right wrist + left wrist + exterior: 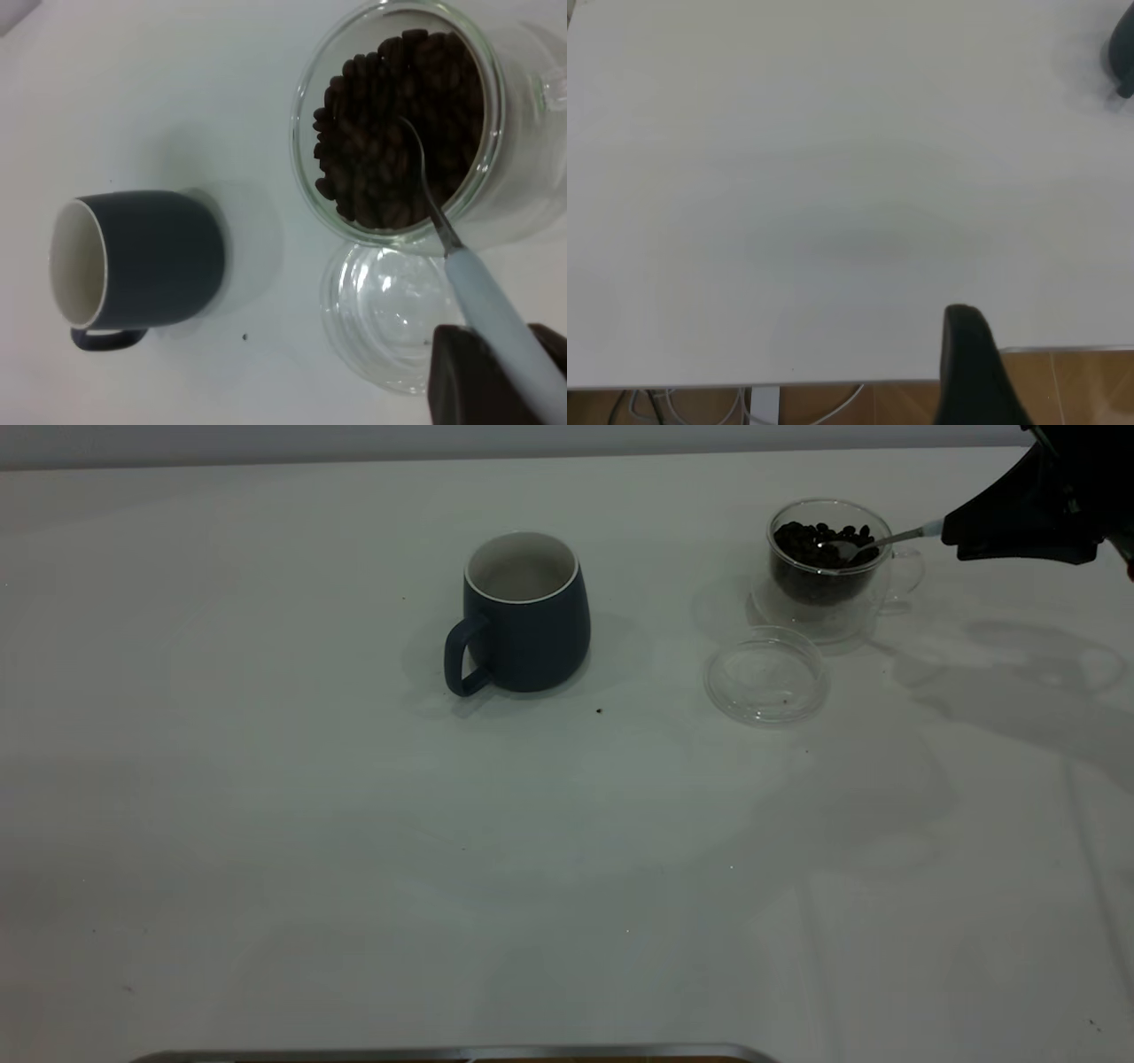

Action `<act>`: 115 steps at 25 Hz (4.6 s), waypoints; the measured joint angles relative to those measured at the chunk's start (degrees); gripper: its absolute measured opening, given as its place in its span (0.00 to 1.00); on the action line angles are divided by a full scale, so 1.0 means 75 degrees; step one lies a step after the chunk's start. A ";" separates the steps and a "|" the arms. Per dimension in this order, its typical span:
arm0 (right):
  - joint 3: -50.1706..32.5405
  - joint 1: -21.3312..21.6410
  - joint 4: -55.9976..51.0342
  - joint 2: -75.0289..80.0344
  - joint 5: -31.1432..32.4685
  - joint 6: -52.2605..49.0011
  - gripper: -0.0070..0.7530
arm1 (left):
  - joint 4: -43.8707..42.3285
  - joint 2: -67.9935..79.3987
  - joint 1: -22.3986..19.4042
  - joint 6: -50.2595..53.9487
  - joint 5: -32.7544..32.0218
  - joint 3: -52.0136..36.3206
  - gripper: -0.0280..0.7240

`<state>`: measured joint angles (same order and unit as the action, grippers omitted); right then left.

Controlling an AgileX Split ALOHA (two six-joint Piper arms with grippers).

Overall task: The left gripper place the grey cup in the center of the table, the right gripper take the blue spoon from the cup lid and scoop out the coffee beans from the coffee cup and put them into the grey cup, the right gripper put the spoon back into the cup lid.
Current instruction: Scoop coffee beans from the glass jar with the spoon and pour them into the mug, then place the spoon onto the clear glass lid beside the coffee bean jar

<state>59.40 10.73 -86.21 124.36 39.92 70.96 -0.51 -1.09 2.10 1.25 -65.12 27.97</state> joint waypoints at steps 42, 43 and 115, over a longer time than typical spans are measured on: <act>0.0255 0.0958 -0.1504 0.1520 0.3188 -0.0087 0.16 | 0.0000 0.0000 0.0000 -0.0011 0.0000 0.0000 0.70; 0.0255 0.0958 -0.1510 0.1520 0.3264 -0.0036 0.16 | 0.0000 0.0000 0.0000 -0.0011 0.0000 0.0000 0.70; -0.2749 -0.0480 -0.2159 -0.1381 0.0785 0.1541 0.15 | 0.0000 0.0000 0.0000 -0.0015 0.0000 0.0000 0.70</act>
<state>38.78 7.12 -102.40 114.00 45.81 82.52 -0.51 -1.09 2.10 1.13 -65.12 27.97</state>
